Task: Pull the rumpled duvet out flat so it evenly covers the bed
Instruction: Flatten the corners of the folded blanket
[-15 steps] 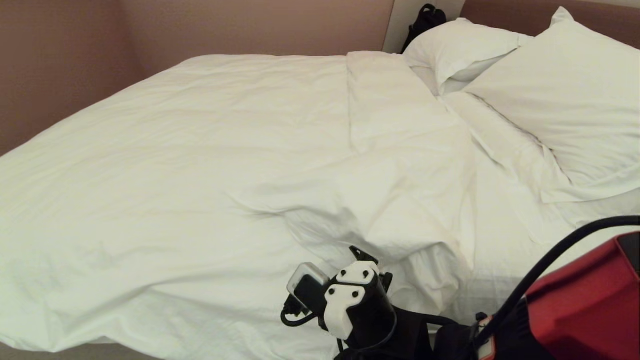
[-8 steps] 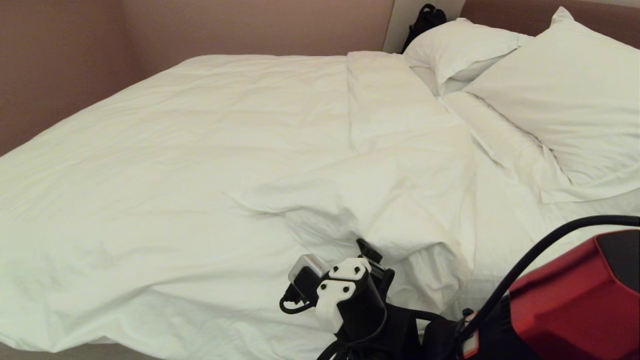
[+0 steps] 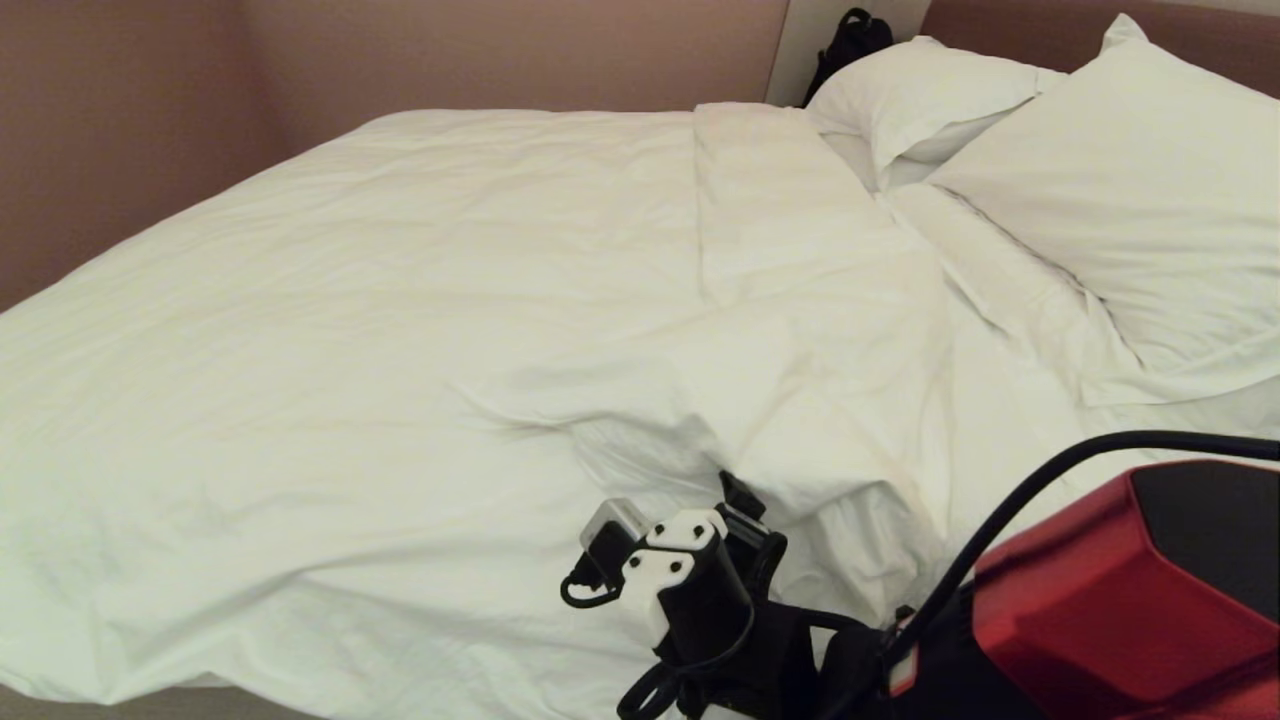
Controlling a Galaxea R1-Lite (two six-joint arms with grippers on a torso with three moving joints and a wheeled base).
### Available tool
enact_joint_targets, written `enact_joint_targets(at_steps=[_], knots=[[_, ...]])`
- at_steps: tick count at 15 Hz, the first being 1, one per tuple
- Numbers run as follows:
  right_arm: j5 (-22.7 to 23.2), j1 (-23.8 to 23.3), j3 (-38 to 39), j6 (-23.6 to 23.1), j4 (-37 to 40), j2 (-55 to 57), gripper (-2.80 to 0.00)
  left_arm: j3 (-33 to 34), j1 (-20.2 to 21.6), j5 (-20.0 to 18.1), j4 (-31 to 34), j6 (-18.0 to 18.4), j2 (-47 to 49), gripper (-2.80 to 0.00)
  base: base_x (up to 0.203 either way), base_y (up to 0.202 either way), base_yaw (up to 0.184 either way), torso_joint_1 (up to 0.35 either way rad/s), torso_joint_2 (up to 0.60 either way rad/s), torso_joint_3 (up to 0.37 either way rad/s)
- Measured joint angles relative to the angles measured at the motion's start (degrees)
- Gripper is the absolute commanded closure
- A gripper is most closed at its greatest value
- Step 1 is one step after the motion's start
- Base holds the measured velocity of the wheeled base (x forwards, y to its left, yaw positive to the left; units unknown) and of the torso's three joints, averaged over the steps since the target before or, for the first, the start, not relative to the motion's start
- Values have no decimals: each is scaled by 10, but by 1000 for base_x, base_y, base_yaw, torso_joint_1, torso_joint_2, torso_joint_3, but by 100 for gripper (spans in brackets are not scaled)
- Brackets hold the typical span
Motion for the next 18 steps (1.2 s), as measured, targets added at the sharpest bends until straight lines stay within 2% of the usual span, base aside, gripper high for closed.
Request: enact_joint_targets(at_steps=[5,14,18], knots=[[-12,-19,-32,0,-1,34,-280,0,0,0,0,0,0,0,0,0,0,0,0,0],[-64,37,-31,-11,3,26,-280,0,0,0,0,0,0,0,0,0,0,0,0,0],[-89,39,-39,-16,14,23,-280,0,0,0,0,0,0,0,0,0,0,0,0,0]])
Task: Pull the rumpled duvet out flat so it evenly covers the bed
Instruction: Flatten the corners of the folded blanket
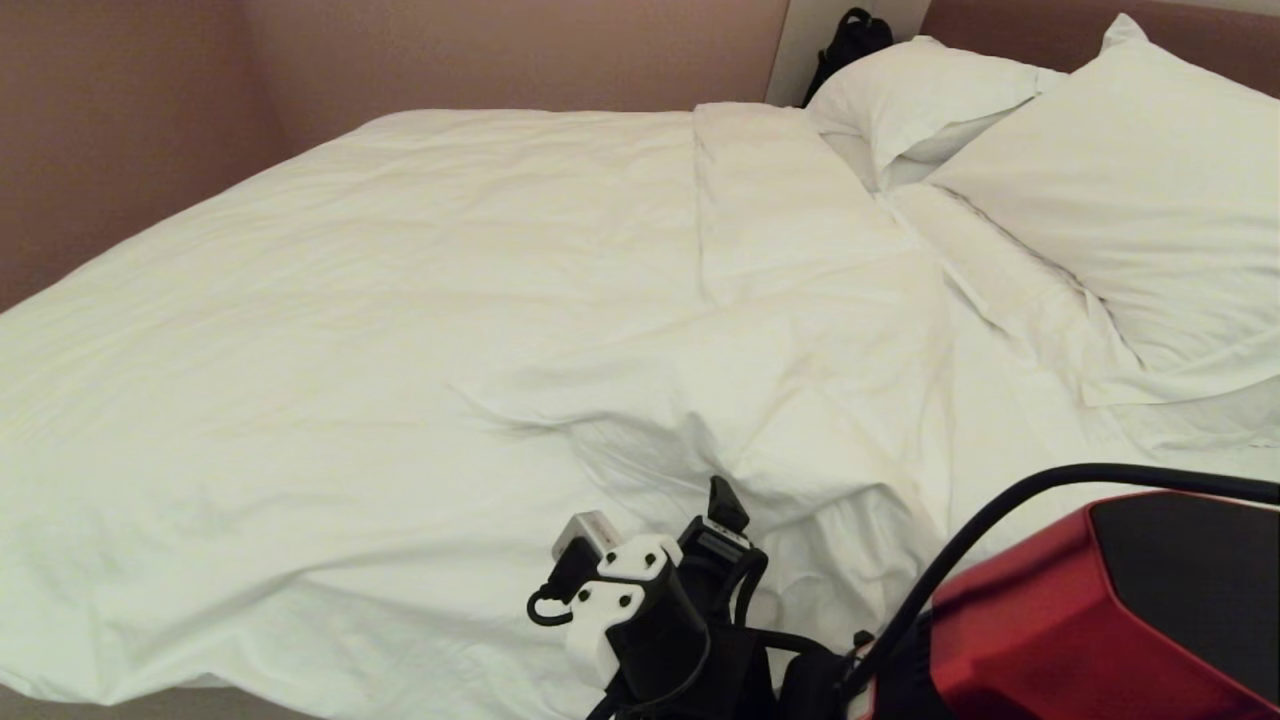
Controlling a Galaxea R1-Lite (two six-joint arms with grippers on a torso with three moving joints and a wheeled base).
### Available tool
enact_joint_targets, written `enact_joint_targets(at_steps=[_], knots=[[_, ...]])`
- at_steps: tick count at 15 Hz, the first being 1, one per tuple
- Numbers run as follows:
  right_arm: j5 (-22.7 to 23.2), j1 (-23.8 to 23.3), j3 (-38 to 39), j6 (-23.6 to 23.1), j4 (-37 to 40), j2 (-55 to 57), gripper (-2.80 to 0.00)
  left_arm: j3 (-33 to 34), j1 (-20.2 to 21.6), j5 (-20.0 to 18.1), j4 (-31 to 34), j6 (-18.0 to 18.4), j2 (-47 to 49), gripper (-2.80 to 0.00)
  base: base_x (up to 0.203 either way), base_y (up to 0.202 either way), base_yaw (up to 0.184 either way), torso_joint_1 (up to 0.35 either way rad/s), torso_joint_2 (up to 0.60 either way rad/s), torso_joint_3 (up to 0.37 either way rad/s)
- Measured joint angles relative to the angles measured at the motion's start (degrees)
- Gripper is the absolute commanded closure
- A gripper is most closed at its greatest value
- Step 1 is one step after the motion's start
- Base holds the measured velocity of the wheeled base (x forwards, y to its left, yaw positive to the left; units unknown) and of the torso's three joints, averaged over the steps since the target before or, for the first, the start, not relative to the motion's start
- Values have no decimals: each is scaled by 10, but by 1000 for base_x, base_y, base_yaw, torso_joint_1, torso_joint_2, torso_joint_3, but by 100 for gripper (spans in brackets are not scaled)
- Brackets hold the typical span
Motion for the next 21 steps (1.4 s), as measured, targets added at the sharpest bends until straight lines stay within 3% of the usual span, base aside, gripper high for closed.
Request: enact_joint_targets(at_steps=[9,21], knots=[[-31,-20,-20,-1,0,23,-280,0,0,0,0,0,0,0,0,0,0,0,0,0],[-41,-94,-67,-4,20,51,-280,0,0,0,0,0,0,0,0,0,0,0,0,0]])
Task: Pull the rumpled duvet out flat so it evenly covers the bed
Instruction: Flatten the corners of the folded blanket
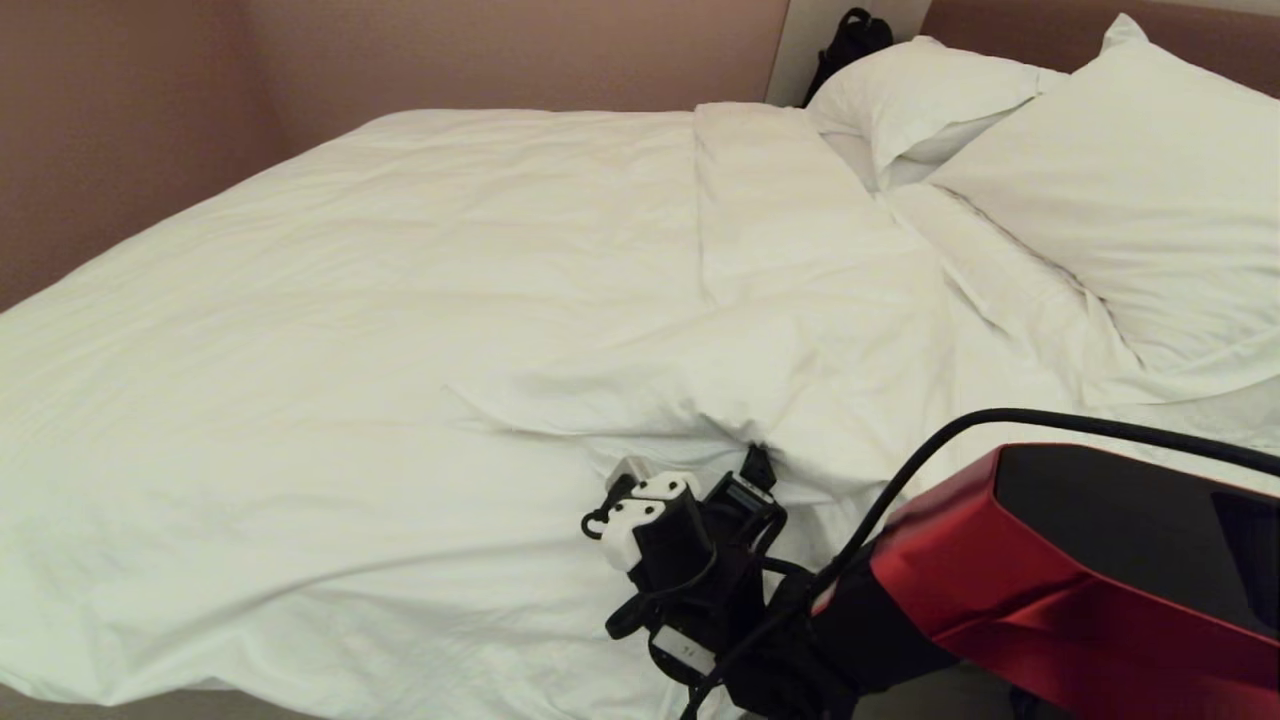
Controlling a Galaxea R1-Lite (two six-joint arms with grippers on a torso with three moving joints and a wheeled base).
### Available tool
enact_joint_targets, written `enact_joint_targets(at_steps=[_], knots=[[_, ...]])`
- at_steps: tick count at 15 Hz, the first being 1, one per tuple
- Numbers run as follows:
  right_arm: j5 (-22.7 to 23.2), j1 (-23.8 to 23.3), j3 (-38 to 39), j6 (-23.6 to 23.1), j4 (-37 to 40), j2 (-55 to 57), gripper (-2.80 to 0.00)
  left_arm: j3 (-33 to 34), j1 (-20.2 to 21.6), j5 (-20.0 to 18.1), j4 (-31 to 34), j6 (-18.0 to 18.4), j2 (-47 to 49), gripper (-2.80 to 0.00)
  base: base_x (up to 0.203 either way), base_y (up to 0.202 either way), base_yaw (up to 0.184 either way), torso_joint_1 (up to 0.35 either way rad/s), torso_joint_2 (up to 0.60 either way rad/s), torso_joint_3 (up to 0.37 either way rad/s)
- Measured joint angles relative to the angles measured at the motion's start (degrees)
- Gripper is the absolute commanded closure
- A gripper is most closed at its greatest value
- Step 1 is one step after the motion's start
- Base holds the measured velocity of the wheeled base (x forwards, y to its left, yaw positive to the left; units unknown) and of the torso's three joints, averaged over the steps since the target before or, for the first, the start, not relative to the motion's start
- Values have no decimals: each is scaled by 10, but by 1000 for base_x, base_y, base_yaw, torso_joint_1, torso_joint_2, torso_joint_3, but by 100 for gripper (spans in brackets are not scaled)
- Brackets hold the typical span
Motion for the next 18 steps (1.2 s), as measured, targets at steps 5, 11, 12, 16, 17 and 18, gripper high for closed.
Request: enact_joint_targets(at_steps=[5,11,12,16,17,18], knots=[[-3,-8,1,0,2,-2,-280,0,0,0,0,0,0,0,0,0,0,0,0,0],[-1,-6,4,0,-1,-4,-280,0,0,0,0,0,0,0,0,0,0,0,0,0],[0,-6,4,1,-1,-4,-280,0,0,0,0,0,0,0,0,0,0,0,0,0],[0,-6,6,1,-1,-5,0,0,0,0,0,0,0,0,0,0,0,0,0,0],[0,-6,5,1,-1,-5,0,0,0,0,0,0,0,0,0,0,0,0,0,0],[0,-6,4,1,-1,-5,0,0,0,0,0,0,0,0,0,0,0,0,0,0]])
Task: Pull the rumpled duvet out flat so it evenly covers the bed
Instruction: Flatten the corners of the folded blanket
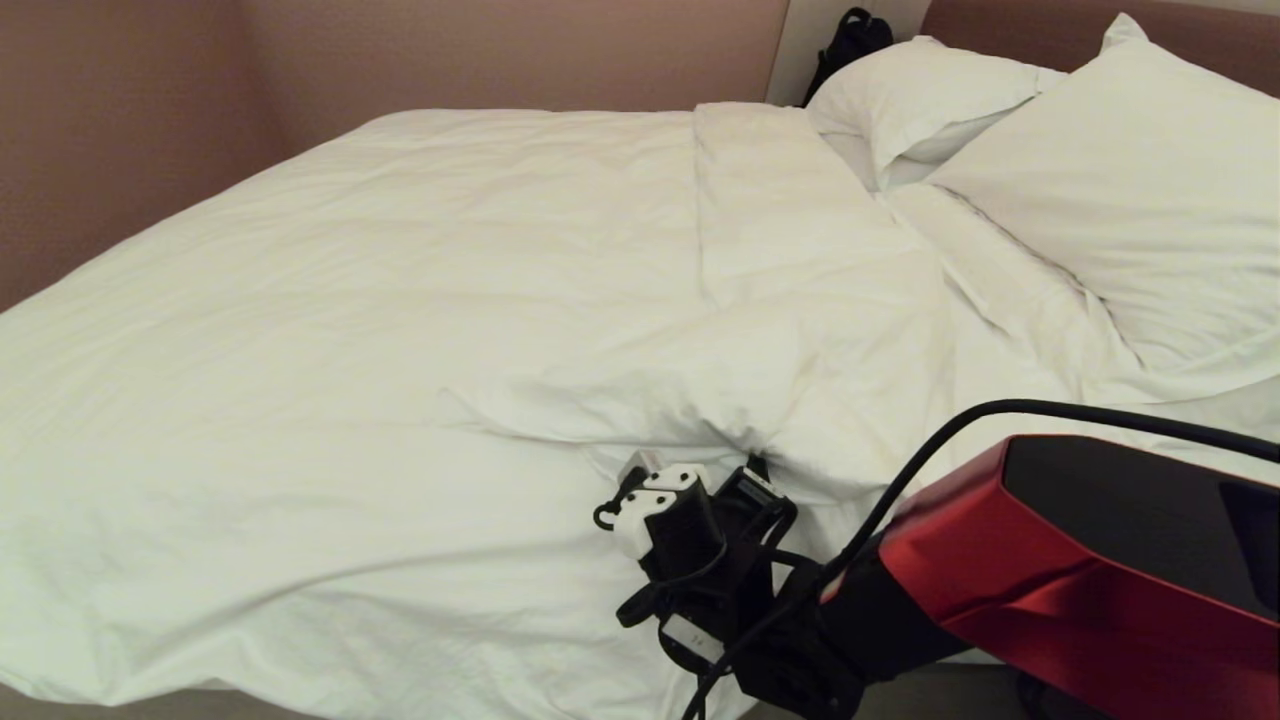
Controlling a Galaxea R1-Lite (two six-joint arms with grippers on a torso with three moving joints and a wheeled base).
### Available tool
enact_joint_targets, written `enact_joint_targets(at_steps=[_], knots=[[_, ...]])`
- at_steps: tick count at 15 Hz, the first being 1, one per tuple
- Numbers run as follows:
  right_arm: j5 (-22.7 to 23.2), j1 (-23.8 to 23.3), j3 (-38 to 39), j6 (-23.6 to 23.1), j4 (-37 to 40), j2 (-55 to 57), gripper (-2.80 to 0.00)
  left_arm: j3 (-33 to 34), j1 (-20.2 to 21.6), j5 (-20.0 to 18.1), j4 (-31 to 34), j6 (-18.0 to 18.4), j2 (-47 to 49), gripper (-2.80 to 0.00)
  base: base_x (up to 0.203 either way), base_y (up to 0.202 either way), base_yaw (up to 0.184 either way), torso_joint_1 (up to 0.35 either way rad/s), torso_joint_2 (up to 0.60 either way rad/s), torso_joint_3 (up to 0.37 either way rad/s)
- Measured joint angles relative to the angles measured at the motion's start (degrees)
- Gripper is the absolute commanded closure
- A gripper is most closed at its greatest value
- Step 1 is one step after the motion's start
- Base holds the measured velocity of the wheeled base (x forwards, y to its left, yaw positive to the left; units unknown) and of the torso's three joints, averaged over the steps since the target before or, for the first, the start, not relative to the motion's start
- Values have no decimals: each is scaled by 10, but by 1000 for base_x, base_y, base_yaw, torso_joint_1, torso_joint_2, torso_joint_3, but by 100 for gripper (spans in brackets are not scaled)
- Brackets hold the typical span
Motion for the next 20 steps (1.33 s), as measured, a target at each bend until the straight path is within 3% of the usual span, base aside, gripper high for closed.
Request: enact_joint_targets(at_steps=[9,14,20], knots=[[1,15,24,0,0,-32,0,0,0,0,0,0,0,0,0,0,0,0,0,0],[0,21,101,2,-5,-113,0,0,0,0,0,0,0,0,0,0,0,0,0,0],[-5,19,248,4,-52,-235,0,0,0,0,0,0,0,0,0,0,0,0,0,0]])
